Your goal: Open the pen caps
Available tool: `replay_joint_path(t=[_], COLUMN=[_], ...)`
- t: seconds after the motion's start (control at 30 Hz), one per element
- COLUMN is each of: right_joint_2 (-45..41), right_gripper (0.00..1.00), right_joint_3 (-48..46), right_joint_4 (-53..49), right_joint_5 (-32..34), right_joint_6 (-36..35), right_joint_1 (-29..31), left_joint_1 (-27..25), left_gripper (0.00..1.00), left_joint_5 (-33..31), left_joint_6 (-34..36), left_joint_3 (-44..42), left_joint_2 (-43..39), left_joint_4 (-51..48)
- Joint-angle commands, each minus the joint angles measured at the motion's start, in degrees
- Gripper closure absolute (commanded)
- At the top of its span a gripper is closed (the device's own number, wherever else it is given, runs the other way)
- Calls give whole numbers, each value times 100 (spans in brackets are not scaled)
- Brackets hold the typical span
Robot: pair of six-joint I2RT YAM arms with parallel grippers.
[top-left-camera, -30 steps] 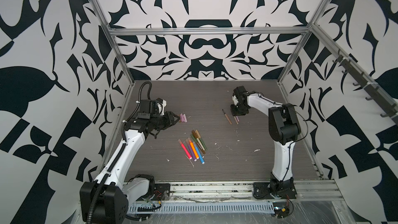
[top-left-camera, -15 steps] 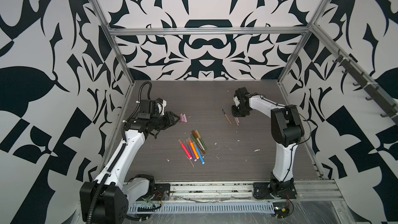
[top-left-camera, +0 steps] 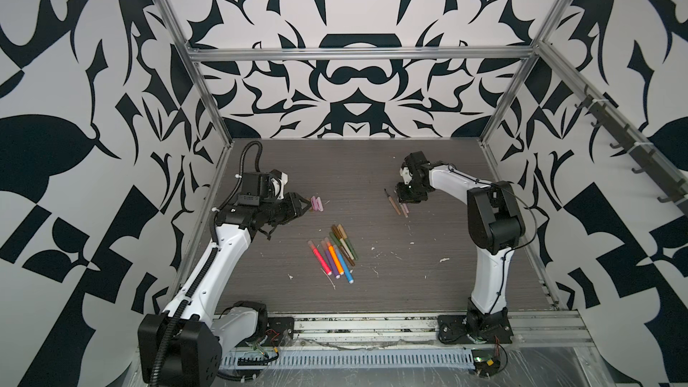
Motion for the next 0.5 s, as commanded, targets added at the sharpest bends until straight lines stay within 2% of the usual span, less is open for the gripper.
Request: replay_joint_path(t=[0.0, 0.2, 0.47], right_joint_2=[-39, -66, -287], right_gripper=[75, 74, 63], right_joint_3=[49, 52, 99], right_joint_4=[40, 34, -22], right_joint_5=[-147, -132, -125], right_joint_6=[110, 116, 24], right_joint_1=[56, 56, 56], left_joint_1=[5, 5, 5], left_gripper=[58, 58, 58], left_joint_5=[68, 76, 59], left_joint_6=[36, 36, 44], left_joint_3=[-97, -103, -103], left_joint_2=[-72, -76, -84], left_joint_4=[-91, -94, -109])
